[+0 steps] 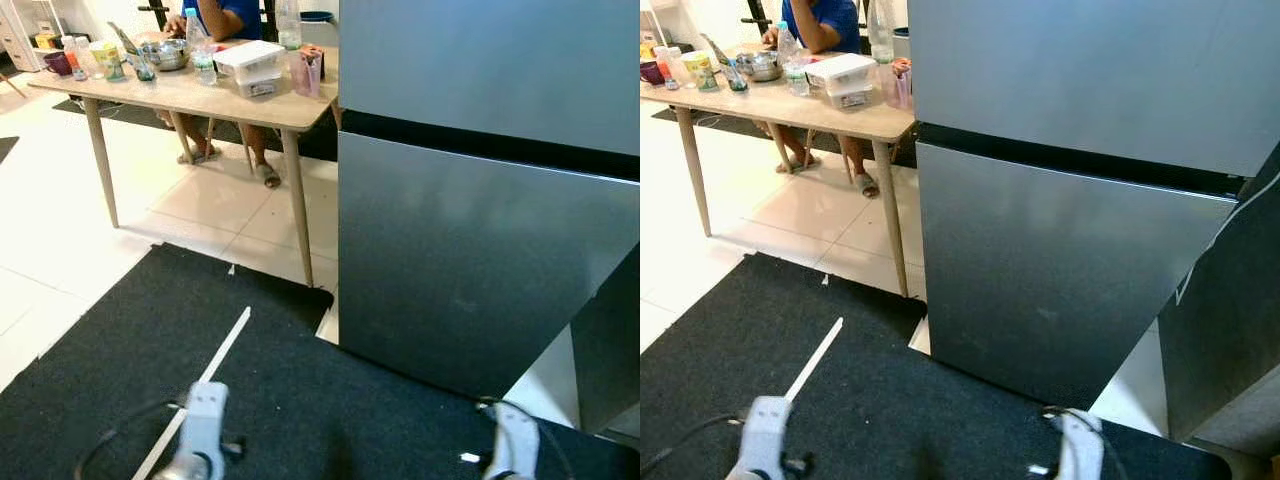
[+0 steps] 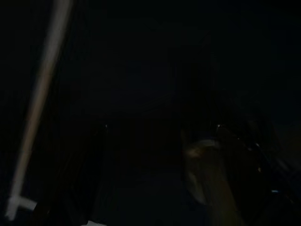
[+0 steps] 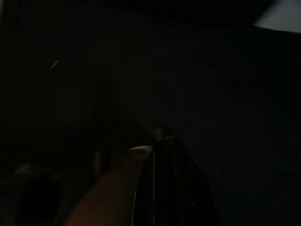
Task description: Restocking fridge
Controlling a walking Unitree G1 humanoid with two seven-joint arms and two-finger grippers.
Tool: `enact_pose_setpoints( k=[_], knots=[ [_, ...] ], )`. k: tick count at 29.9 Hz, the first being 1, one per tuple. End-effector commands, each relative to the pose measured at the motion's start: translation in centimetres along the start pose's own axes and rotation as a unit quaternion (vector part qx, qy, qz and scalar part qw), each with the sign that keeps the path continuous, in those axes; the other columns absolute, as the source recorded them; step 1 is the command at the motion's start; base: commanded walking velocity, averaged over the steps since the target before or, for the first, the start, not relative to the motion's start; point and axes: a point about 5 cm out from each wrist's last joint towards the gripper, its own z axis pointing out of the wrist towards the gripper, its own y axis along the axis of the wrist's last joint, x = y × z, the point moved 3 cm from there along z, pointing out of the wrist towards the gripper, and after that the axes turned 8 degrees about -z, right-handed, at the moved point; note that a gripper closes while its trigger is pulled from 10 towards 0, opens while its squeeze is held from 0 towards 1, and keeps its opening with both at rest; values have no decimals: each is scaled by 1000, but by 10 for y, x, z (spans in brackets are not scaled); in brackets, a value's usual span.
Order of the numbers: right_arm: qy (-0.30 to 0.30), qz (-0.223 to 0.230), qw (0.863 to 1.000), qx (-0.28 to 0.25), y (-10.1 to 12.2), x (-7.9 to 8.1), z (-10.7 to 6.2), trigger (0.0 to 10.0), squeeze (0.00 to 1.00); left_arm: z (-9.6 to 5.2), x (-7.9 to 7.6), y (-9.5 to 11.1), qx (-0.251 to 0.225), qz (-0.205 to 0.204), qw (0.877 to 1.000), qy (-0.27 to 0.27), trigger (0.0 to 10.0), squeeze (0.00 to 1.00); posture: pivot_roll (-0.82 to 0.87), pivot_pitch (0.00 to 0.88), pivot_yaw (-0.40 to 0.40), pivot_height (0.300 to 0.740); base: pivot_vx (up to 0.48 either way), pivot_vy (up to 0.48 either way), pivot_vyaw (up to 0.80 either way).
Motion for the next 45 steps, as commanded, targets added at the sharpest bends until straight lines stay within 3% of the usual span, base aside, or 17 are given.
enact_pose_setpoints(
  k=[1, 4, 7, 20, 27, 32, 45],
  knots=[
    [14, -20, 1000, 6, -1, 5, 0, 10000, 0, 0, -5, -8, 12, 16, 1000, -6, 10000, 0, -91, 1, 12, 740, 0, 0, 0],
    [34, -46, 998, 10, -2, 13, 1, 10000, 0, 1, -18, -13, 18, 25, 999, -24, 10000, 0, -89, 1, 11, 740, 0, 0, 0],
    [37, -44, 998, 6, 2, 11, 2, 10000, 0, 2, -28, -20, 26, 30, 999, -36, 10000, 0, -88, 0, 7, 740, 0, 0, 0],
    [76, -48, 996, 10, 3, 17, 1, 10000, 0, -1, -9, -20, 26, 16, 1000, -9, 10000, 0, -84, 8, -8, 740, 0, 0, 0],
    [86, -66, 994, 15, 1, 20, 1, 10000, 0, -1, -17, -24, 27, 9, 999, -16, 10000, 0, -78, 13, -13, 740, 0, 0, 0],
    [87, -49, 995, 14, 1, 20, 1, 10000, 0, -1, -22, -29, 32, 9, 999, -23, 10000, 0, -76, 8, -11, 740, 0, 0, 0],
    [93, -24, 995, 12, -2, 22, 0, 10000, 0, -2, -14, -27, 35, 25, 999, -21, 10000, 0, -66, 10, -3, 740, 0, 0, 0]
  ],
)
